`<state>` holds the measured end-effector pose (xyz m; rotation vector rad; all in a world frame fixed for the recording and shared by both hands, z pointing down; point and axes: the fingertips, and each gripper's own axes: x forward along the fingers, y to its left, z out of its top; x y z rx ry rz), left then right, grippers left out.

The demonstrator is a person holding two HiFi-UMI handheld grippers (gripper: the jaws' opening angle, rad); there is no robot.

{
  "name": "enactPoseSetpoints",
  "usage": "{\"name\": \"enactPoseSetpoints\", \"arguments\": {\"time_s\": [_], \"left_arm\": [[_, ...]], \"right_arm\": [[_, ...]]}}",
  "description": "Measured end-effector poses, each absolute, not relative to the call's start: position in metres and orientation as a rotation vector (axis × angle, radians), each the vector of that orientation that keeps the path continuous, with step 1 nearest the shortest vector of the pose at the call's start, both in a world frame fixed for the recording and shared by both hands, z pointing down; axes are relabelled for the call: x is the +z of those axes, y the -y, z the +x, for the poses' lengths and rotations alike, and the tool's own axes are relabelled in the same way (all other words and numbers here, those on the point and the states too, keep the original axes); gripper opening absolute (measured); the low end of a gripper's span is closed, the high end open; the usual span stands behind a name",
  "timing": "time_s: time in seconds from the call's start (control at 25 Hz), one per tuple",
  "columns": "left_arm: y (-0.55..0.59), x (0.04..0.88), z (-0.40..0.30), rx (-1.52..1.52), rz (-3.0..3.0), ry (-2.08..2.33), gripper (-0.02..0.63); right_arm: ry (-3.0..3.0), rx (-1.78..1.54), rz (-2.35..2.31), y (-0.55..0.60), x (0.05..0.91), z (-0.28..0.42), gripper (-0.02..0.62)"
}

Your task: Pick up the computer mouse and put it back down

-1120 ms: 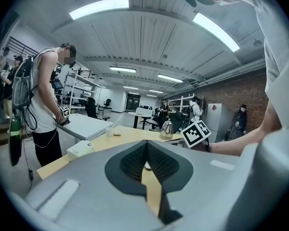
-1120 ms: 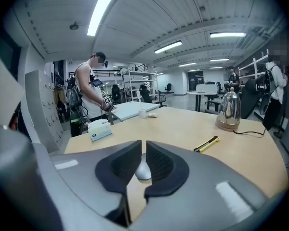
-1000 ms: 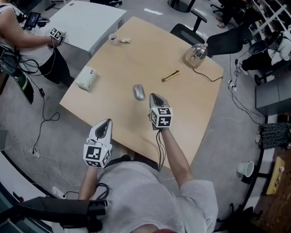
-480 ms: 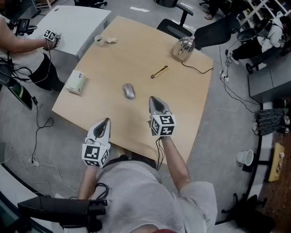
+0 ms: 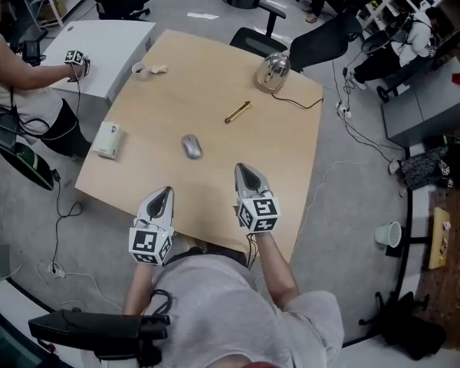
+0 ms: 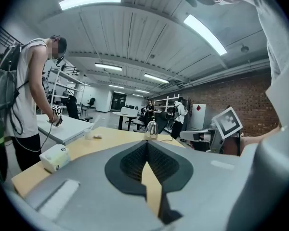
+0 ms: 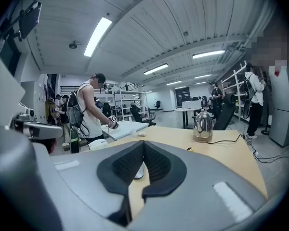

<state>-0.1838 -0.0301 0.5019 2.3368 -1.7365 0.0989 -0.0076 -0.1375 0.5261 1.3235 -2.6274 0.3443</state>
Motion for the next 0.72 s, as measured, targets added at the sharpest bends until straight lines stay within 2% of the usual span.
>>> {"name": "enactPoseSetpoints", "arguments": {"time_s": [0.72], "left_arm": [[0.046,0.501,-0.153,0.11,2.423,1.635,0.02]], "right_arm": [[2.578,0.405,1.467,0.085,0.526,0.035,0.006]]}}
